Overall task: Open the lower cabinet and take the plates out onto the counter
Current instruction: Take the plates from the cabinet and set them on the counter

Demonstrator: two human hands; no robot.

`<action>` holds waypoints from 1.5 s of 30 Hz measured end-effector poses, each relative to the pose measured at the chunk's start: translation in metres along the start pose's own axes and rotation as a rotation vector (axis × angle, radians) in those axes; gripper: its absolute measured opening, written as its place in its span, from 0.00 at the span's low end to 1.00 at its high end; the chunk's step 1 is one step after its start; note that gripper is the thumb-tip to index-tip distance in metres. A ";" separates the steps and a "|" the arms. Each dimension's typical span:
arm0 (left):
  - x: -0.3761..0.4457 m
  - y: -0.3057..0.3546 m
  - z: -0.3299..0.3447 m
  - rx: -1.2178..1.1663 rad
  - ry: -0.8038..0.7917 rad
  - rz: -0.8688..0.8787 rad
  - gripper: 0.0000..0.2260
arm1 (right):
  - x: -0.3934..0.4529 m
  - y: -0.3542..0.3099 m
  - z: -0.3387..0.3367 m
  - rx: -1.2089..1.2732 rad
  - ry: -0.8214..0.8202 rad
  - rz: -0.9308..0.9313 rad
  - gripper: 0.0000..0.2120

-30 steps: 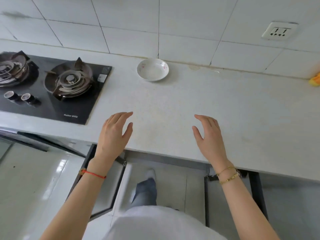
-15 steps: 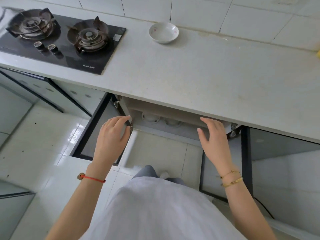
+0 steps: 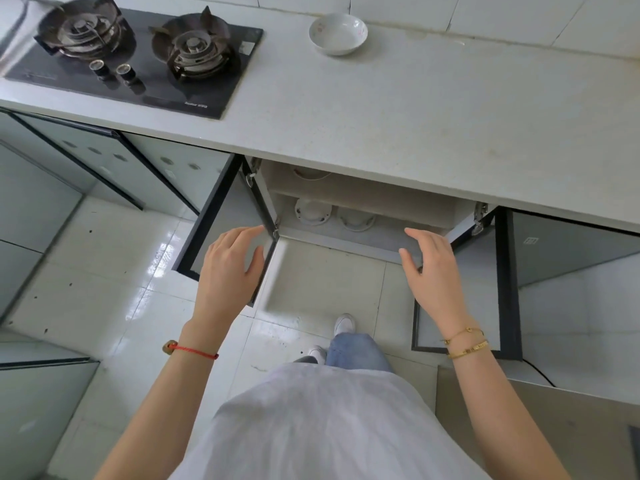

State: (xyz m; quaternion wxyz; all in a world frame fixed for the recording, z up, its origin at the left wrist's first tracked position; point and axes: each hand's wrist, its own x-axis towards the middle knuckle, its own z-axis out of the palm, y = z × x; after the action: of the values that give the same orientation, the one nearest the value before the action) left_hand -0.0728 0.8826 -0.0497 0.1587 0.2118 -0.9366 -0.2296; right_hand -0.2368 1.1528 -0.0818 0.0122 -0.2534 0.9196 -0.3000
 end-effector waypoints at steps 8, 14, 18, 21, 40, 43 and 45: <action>-0.009 -0.024 -0.002 -0.003 -0.001 -0.034 0.14 | -0.006 -0.015 0.026 -0.015 -0.061 0.003 0.17; 0.018 -0.049 0.015 0.015 -0.016 -0.063 0.13 | 0.023 -0.012 0.053 -0.022 -0.126 0.029 0.17; 0.048 -0.067 0.036 0.015 -0.029 -0.104 0.13 | 0.056 -0.003 0.076 -0.027 -0.166 0.044 0.17; 0.073 -0.082 0.064 0.006 -0.047 -0.161 0.14 | 0.085 0.010 0.102 -0.031 -0.202 0.048 0.17; 0.239 -0.259 0.398 0.005 0.156 -0.073 0.10 | 0.280 0.192 0.398 -0.028 -0.151 -0.059 0.18; 0.264 -0.284 0.440 -0.003 0.196 -0.064 0.12 | 0.310 0.213 0.434 -0.023 -0.085 -0.106 0.18; 0.283 -0.295 0.461 -0.038 0.196 -0.069 0.15 | 0.333 0.222 0.454 -0.023 -0.055 -0.114 0.19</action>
State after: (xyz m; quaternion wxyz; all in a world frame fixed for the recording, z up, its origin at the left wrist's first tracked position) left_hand -0.4020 0.6792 -0.5290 0.2457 0.2622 -0.9043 -0.2306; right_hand -0.5496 0.9008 -0.5350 0.0174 -0.3137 0.9063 -0.2825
